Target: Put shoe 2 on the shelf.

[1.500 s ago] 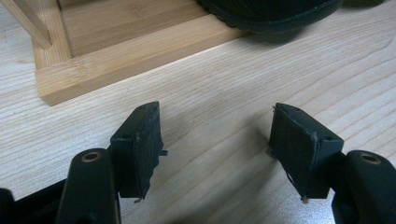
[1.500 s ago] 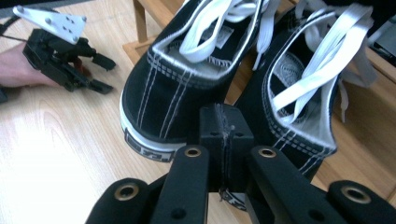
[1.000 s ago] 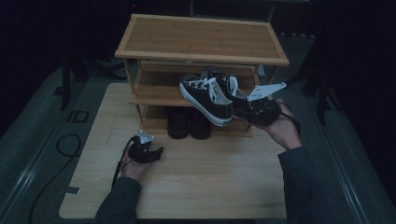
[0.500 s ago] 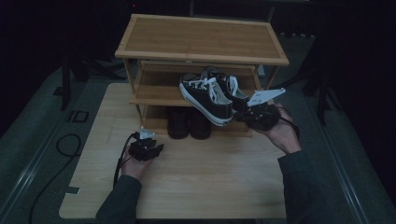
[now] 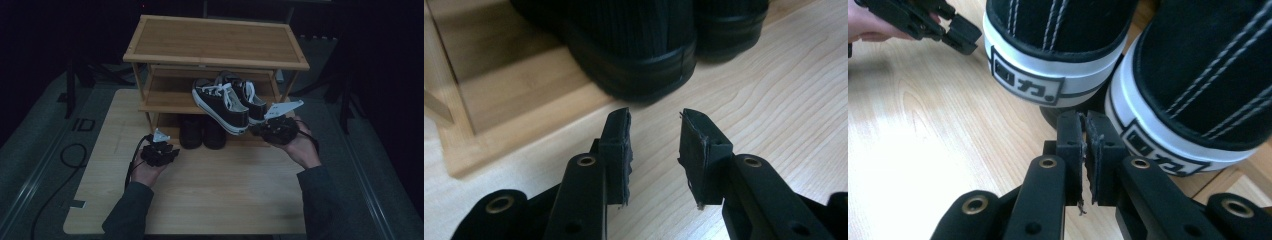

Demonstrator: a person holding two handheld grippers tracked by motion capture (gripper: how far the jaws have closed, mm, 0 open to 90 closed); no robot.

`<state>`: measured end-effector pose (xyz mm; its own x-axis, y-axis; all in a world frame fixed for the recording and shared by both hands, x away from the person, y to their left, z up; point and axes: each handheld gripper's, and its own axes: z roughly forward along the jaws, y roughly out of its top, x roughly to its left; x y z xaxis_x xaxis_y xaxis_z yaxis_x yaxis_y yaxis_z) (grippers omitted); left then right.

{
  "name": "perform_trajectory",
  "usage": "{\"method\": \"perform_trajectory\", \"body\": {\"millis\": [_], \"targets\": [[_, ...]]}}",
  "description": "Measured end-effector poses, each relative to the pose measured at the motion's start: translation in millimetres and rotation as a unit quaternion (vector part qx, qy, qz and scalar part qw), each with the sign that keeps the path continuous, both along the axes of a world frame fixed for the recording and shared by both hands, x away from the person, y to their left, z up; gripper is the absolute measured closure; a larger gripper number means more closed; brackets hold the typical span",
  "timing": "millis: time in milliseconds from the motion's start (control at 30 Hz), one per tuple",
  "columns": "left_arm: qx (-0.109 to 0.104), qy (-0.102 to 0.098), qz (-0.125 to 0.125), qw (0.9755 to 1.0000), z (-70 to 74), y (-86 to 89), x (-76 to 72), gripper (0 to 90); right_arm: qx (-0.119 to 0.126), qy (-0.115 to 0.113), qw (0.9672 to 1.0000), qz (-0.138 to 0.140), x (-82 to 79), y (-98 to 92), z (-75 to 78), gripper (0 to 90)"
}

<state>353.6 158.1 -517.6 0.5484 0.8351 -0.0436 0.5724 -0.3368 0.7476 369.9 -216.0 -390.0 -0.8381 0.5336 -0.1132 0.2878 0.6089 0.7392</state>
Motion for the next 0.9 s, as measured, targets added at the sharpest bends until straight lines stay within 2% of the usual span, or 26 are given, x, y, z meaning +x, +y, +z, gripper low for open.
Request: {"method": "perform_trajectory", "body": {"millis": [200, 467, 533, 667, 900], "targets": [[-0.015, -0.004, -0.005, 0.9999, 12.3, -0.6, 1.2, 65.2, 0.001, 0.002, 1.0000, 0.001, -1.7, 2.1, -8.2, 84.9], [-0.021, -0.015, -0.019, 0.9995, 28.1, -9.3, 2.9, 65.0, 0.005, 0.004, 1.0000, -0.001, -6.1, -2.2, -18.7, 84.3], [-0.022, -0.014, -0.030, 0.9992, 32.7, -12.0, 4.4, 69.4, 0.007, 0.005, 1.0000, -0.001, -6.4, -3.5, -21.3, 84.0], [-0.009, -0.011, -0.042, 0.9990, 40.5, -15.6, 8.6, 75.0, 0.008, 0.010, 0.9999, -0.003, -6.6, -3.7, -24.6, 83.9], [0.001, -0.026, -0.060, 0.9979, 58.7, -22.1, 12.1, 85.6, 0.006, 0.013, 0.9999, 0.004, -6.9, 1.6, -30.9, 83.7]]}}
